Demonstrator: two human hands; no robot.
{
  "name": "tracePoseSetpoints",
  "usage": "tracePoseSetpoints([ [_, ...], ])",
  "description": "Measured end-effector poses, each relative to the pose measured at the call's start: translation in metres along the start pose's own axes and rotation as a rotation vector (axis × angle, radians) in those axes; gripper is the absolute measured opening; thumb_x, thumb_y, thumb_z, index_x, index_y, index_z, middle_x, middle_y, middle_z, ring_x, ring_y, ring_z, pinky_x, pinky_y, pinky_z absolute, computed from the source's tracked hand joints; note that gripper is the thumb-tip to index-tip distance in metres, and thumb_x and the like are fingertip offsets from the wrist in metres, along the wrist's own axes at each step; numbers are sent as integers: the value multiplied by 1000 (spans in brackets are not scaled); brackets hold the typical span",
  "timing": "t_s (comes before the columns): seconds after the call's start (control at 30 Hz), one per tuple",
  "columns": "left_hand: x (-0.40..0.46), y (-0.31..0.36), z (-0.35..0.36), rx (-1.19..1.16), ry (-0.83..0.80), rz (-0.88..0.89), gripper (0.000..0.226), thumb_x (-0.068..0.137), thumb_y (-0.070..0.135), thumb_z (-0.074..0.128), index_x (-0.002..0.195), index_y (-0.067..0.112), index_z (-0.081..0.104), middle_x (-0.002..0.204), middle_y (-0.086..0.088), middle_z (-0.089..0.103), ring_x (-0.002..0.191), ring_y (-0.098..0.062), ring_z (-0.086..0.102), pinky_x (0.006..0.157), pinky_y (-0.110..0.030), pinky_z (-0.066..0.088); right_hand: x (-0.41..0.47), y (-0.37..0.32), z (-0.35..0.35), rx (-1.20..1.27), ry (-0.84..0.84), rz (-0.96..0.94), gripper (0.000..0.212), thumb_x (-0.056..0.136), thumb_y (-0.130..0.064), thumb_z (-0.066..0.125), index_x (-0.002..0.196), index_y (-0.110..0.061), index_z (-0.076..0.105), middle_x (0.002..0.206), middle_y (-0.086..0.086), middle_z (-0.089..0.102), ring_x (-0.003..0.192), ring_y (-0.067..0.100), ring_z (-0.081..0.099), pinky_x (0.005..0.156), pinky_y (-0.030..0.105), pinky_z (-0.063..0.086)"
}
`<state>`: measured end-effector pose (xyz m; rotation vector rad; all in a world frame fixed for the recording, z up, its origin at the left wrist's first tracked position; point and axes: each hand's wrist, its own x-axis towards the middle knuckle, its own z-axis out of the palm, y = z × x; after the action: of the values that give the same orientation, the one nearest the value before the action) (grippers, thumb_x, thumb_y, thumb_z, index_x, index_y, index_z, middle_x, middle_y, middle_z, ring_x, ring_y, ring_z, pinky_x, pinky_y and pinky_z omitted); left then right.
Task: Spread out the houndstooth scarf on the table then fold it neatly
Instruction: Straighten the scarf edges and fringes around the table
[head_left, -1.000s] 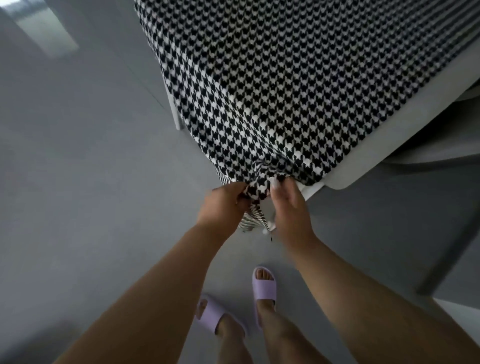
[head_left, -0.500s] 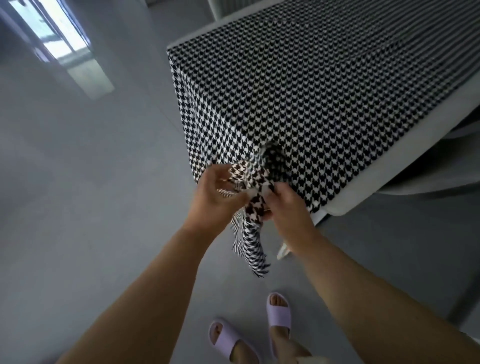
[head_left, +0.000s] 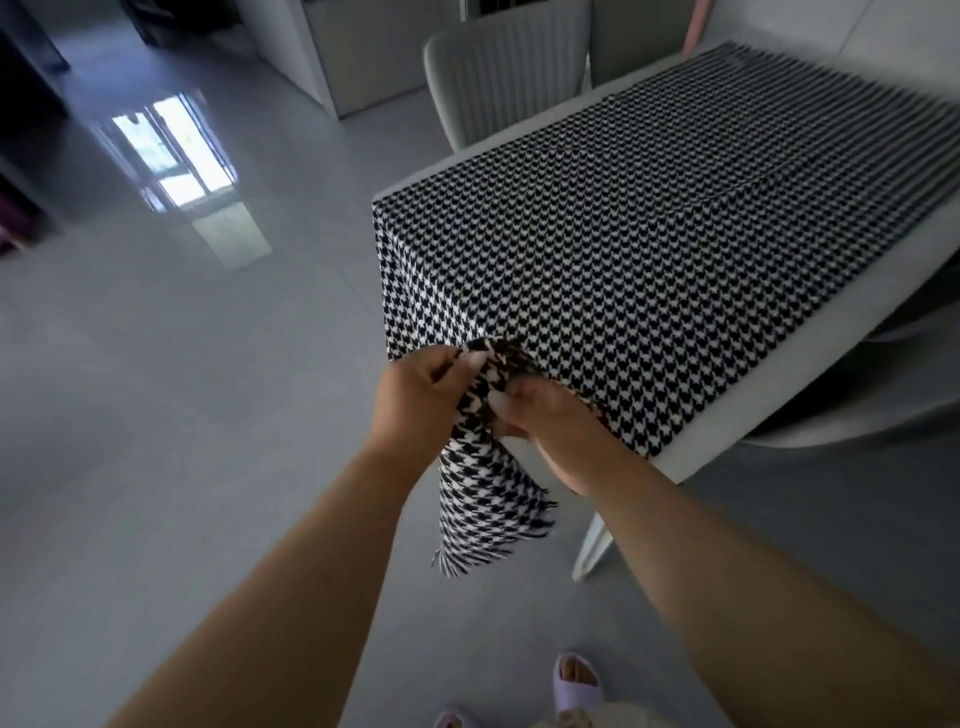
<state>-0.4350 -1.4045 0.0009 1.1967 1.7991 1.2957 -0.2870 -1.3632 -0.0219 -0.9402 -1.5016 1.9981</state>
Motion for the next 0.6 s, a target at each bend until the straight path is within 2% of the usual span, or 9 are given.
tracePoseSetpoints([
  [0.07,5,7,-2,-5,20,19,42,90,29,64,55,15,46,49,5,38,49,-14,33,47,-26,26,0,3,0,-74,-45,41,13,86,-10,63,76,-12,56,75,-1,62,69,3,62,67,14,47],
  [0.13,8,14,-4,-8,40,29,43,90,30,64,52,19,46,50,4,39,51,-15,35,48,-28,28,0,3,-3,-141,-41,40,16,82,-11,69,74,-17,57,75,-4,60,72,4,57,72,18,42],
  [0.2,11,20,-5,-2,40,42,43,91,30,63,50,21,51,51,3,44,51,-15,38,50,-27,32,2,-2,-3,-101,-37,-9,16,79,-13,73,87,-16,59,86,-1,61,80,3,57,73,15,43],
  [0.27,12,25,-4,25,32,55,44,91,29,63,48,26,57,45,12,45,46,-8,37,47,-21,32,6,-7,-3,-88,-26,-50,33,79,-14,74,108,-13,58,98,2,62,87,5,59,71,13,48],
  [0.37,15,30,-2,27,44,49,45,91,27,64,47,27,58,42,15,48,41,0,38,43,-15,33,10,-19,-1,-153,-15,-85,15,87,-13,66,101,-8,63,89,-2,66,80,2,62,73,16,48],
  [0.43,17,31,-3,12,66,38,40,91,27,64,51,22,58,43,14,48,42,-1,39,43,-15,33,13,-24,-2,-125,-6,-84,7,91,-17,61,85,-13,61,82,-1,64,79,10,61,78,25,47],
  [0.5,19,30,-3,-38,68,1,39,92,31,62,60,8,59,51,6,50,49,-10,43,48,-21,36,15,-29,-1,-59,2,-91,19,91,-31,58,82,-15,56,82,5,60,81,20,59,83,41,47],
  [0.57,16,24,-2,-135,32,-57,53,91,45,59,81,-7,60,68,-9,54,62,-17,49,58,-30,40,17,-34,1,-72,49,-107,38,83,-55,57,87,-17,55,87,16,57,85,30,58,90,59,45],
  [0.6,11,22,0,-191,-7,-82,60,88,53,57,92,-7,61,76,-12,57,68,-18,52,64,-32,43,18,-37,3,-94,82,-118,42,79,-62,55,88,-21,55,90,20,57,87,35,59,92,61,43],
])
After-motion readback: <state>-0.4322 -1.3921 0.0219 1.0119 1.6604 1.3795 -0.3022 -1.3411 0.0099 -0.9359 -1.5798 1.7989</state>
